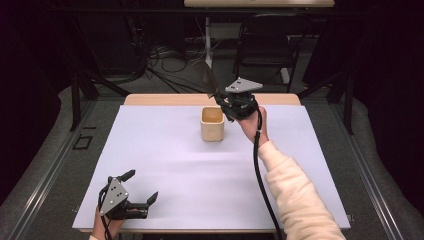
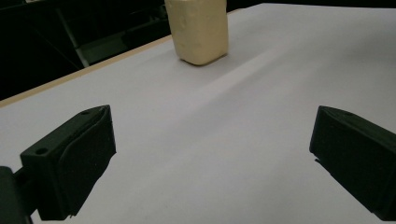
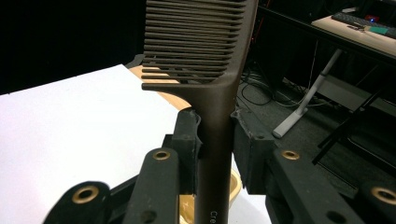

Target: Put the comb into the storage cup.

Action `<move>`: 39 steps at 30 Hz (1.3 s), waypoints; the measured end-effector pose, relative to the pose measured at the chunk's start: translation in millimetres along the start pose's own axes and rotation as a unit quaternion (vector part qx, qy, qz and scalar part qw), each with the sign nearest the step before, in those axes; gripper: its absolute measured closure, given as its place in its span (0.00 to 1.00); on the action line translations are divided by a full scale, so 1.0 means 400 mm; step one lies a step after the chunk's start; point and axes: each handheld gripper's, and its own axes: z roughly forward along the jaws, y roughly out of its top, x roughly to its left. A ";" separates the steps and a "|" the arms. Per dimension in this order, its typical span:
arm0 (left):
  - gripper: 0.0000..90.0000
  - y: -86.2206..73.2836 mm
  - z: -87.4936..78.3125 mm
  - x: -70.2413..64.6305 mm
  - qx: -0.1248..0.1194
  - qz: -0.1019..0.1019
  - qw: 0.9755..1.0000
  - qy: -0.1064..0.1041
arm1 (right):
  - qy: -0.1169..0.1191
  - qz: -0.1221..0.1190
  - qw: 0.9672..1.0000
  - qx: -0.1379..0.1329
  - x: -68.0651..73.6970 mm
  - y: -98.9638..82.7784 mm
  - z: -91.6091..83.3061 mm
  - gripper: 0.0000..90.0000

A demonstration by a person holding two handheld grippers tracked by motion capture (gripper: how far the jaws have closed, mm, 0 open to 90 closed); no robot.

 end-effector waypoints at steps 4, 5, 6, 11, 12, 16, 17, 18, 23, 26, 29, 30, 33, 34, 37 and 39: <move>0.00 0.000 0.000 0.001 0.000 -0.001 1.000 0.001 | -0.001 0.001 1.000 0.000 -0.001 0.004 0.002 0.80; 0.00 0.000 0.000 0.001 0.000 0.000 1.000 0.001 | -0.001 -0.001 1.000 0.000 -0.002 0.005 0.002 0.80; 0.00 -0.001 0.001 0.001 0.000 -0.001 1.000 0.000 | -0.003 0.000 1.000 -0.002 -0.002 0.005 0.005 0.80; 0.00 -0.001 0.001 0.001 0.000 -0.001 1.000 0.001 | -0.004 0.002 1.000 -0.001 -0.005 0.005 0.013 0.80; 0.00 0.000 0.001 0.001 0.000 0.000 1.000 0.001 | -0.004 0.002 1.000 -0.001 -0.005 0.005 0.013 0.80; 0.00 0.000 0.001 0.000 0.001 -0.001 1.000 0.002 | -0.006 0.004 1.000 0.001 -0.009 0.003 0.018 0.80; 0.00 0.000 0.001 0.000 0.001 -0.001 1.000 0.001 | -0.007 0.003 1.000 -0.001 -0.010 0.003 0.020 0.80; 0.00 0.000 0.001 0.000 0.002 -0.001 1.000 0.001 | -0.007 0.006 1.000 0.001 -0.012 0.002 0.022 0.80; 0.00 -0.001 0.001 0.000 0.000 -0.001 1.000 0.001 | -0.008 0.008 1.000 -0.001 -0.016 0.003 0.028 0.80; 0.00 0.000 0.001 0.000 0.001 0.000 1.000 0.001 | -0.007 0.009 1.000 0.000 -0.017 0.004 0.034 0.80; 0.00 0.000 0.001 0.000 0.001 0.000 1.000 0.000 | -0.008 0.010 1.000 0.000 -0.017 0.006 0.041 0.80; 0.00 0.000 0.001 0.000 0.001 0.001 1.000 0.000 | -0.008 0.010 1.000 0.000 -0.017 0.006 0.041 0.80; 0.00 -0.001 0.001 0.000 0.001 -0.001 1.000 0.001 | -0.008 0.012 1.000 0.001 -0.017 0.006 0.048 0.80; 0.00 -0.001 0.001 0.000 0.001 -0.001 1.000 0.001 | -0.009 0.011 1.000 0.001 -0.017 0.006 0.050 0.80; 0.00 -0.001 0.001 0.000 0.001 -0.001 1.000 -0.001 | -0.010 0.013 1.000 0.001 -0.018 0.002 0.059 0.80; 0.00 0.000 0.001 0.000 0.001 0.001 1.000 -0.001 | -0.011 0.014 1.000 0.003 -0.019 0.001 0.060 0.80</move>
